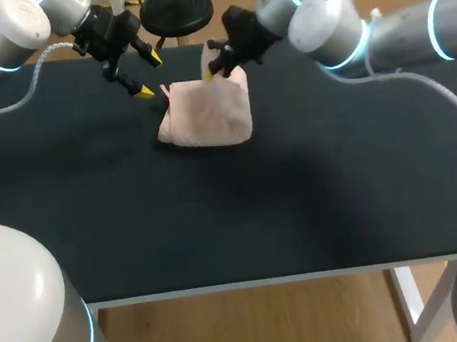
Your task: Fold the towel
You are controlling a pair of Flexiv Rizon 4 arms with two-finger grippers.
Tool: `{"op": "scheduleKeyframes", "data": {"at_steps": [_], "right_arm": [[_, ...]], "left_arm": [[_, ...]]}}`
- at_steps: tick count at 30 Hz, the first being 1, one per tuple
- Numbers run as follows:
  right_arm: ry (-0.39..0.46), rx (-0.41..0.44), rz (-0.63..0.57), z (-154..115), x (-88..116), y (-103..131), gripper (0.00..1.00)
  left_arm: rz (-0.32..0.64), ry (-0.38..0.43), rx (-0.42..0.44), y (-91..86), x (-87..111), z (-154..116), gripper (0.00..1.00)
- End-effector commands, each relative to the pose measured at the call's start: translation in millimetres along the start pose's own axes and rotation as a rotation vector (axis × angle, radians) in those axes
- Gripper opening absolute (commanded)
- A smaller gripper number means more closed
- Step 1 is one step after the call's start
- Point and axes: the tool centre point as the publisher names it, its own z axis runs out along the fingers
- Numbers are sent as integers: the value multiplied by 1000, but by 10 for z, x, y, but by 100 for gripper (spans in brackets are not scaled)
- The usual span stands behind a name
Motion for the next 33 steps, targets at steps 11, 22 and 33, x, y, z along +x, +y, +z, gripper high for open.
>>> {"op": "scheduleKeyframes", "data": {"at_steps": [11,22,33], "right_arm": [[63,-22,-46,436,218,-38,100],[51,-77,-71,217,371,-34,100],[5,-173,-217,-220,621,-75,100]], "left_arm": [[2,-2,2,9,1,10,100],[2,-2,2,9,1,10,100],[2,-2,2,9,1,10,100]]}}
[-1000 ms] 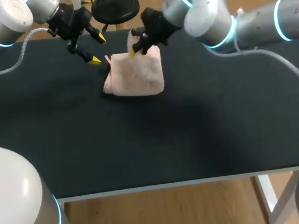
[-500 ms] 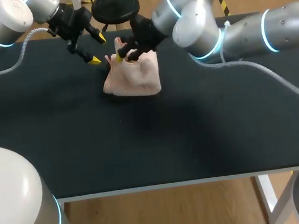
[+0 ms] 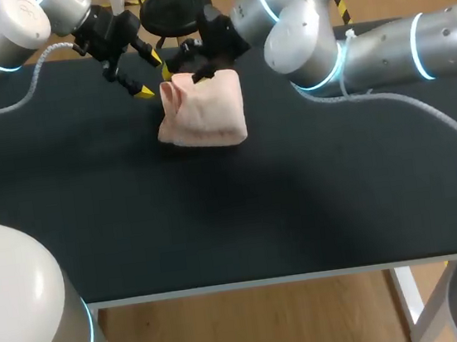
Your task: Fold the towel
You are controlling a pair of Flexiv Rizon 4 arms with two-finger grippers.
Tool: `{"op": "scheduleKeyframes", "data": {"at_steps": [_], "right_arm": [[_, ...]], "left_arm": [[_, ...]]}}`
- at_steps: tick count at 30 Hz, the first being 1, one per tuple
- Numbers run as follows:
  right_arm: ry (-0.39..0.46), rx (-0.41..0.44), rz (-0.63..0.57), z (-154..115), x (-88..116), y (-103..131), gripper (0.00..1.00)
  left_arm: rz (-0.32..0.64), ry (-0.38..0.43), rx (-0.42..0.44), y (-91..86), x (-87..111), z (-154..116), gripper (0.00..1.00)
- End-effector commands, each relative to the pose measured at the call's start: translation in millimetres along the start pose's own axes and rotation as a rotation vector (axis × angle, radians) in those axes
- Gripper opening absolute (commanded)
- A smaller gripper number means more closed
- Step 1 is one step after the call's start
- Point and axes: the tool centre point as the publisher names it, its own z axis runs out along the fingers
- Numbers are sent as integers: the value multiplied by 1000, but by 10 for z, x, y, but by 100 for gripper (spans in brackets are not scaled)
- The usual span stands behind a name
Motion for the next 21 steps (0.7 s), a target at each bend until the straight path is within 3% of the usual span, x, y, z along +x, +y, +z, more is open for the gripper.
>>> {"op": "scheduleKeyframes", "data": {"at_steps": [1,3,4,5,9,14,21], "right_arm": [[-53,-35,-99,-352,40,-176,100],[-81,-78,-233,-451,9,-253,100],[-105,-139,-306,-506,-20,-291,100],[-87,-173,-372,-560,-50,-325,100],[-150,-206,-588,-693,-214,-398,100],[-99,-294,-632,-975,-492,-403,100],[-113,-300,-651,-1206,-655,-389,100]], "left_arm": [[2,-2,2,8,2,10,100],[2,-2,2,8,2,10,100],[2,-2,2,8,2,10,100],[2,-2,2,8,2,10,100],[2,-2,2,8,2,10,100],[2,-2,2,8,2,10,100],[2,-2,2,8,2,10,100]]}}
